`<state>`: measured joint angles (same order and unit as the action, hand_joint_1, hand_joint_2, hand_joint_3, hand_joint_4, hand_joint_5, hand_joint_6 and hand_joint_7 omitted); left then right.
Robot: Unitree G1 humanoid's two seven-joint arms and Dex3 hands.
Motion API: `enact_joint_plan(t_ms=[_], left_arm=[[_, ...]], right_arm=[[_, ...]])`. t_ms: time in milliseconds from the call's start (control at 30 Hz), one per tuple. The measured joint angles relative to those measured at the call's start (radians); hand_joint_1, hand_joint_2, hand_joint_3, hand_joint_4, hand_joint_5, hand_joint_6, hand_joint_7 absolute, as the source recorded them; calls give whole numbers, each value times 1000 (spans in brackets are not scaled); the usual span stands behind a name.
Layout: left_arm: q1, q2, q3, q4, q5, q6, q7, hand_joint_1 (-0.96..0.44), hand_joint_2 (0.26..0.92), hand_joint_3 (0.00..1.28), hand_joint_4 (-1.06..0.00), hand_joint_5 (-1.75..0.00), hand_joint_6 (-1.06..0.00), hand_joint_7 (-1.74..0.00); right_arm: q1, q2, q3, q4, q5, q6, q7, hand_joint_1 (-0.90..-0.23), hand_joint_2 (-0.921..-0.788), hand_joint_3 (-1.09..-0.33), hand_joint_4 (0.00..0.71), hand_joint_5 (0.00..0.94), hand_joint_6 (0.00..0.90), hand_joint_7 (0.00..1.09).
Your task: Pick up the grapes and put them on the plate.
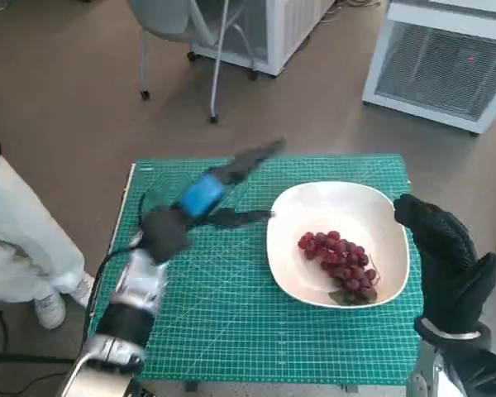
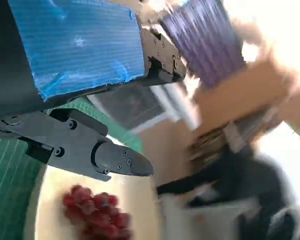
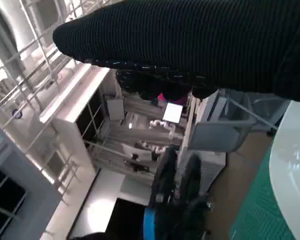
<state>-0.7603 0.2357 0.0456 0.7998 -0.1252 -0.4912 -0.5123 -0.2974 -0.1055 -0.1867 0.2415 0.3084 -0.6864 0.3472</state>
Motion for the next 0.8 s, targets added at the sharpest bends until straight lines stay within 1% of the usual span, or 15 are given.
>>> enact_joint_plan(t_ms=[133,300,500,800], left_arm=[[79,-8,75,-31,-137,19,-78,-484,921,145,-309,-11,-429,-45],[152,-15,123,-118,-239,56,-135,-441,921,187,-330,-15,-435,-40],[202,-28,142,-222,-283,62,-154,-408,921,214,-339,-15,-438,-39],[227,-41,149,-269,-287,77,-161,-396,921,236,-336,-9,-426,-32]], right_arm=[[-2,0,3,1,0,6,-1,-495,-921,-552,450,2,118,676],[-11,0,11,2,-2,8,-1,-497,-921,-550,451,3,117,674],[-29,-1,20,7,-2,9,-1,-498,-921,-549,453,3,117,672],[-32,-2,25,13,-2,9,0,-497,-921,-548,455,4,117,670]])
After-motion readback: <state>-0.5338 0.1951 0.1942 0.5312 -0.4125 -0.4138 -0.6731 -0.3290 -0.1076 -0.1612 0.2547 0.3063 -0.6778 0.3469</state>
